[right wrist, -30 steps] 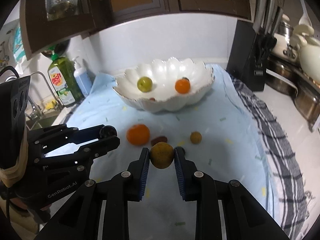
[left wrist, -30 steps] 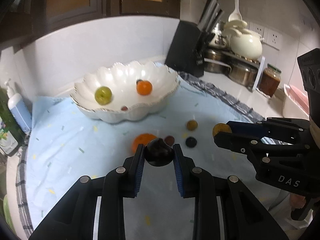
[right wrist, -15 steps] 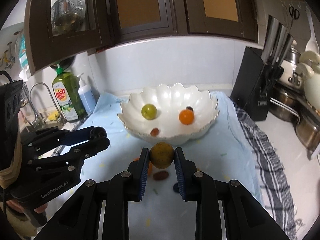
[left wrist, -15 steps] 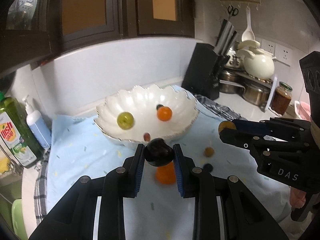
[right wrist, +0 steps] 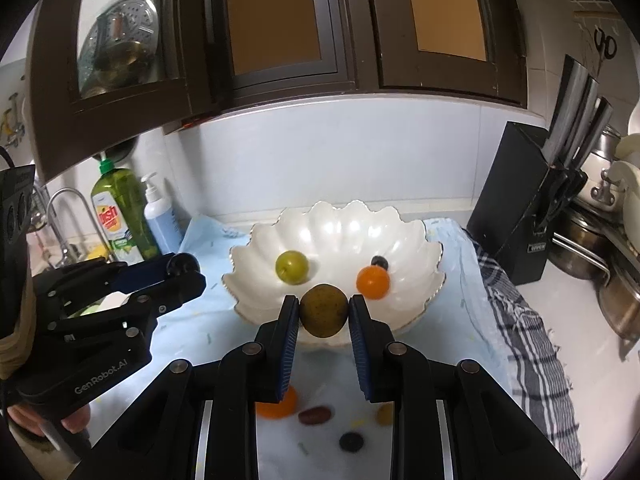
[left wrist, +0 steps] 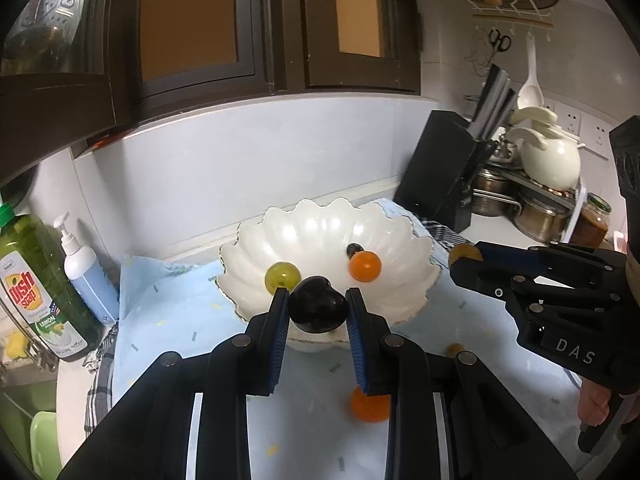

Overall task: Organize fruits
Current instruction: 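Carry the yellow fruit with the right tool while the left carries the plum to the bowl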

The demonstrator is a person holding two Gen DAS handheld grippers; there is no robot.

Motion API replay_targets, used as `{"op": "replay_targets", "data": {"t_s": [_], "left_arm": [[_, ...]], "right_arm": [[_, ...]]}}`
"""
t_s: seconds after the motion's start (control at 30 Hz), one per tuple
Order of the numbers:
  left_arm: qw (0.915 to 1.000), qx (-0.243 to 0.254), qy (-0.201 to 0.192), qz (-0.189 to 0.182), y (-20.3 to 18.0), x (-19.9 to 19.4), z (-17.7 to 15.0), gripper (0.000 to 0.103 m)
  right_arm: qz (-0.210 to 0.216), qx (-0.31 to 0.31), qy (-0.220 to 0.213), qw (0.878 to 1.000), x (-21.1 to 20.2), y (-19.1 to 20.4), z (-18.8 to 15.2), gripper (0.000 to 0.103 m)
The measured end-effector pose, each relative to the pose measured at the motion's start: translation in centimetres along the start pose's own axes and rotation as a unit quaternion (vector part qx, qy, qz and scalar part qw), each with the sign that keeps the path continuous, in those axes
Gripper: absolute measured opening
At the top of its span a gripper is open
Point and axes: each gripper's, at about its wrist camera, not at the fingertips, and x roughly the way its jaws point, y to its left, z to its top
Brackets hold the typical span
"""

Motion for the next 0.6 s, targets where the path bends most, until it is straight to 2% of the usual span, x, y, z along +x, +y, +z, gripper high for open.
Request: {"op": "replay_targets", "data": {"t_s": [0.33,0.6], "left_arm": [[0.9994,-0.017,0.031,-0.001,1.6,4.3,1.7,0.029],[0.9971,-0.021,0.073,0.000,2.5,8.6,2.3,0.029]], "right_arm": [[-0.015,-0.008,0.020,1.000,4.1,-0.8,1.9,0.027],[-0.018,-0.009,0.059,0.998,8.3,-1.6,2.6,0.027]]}}
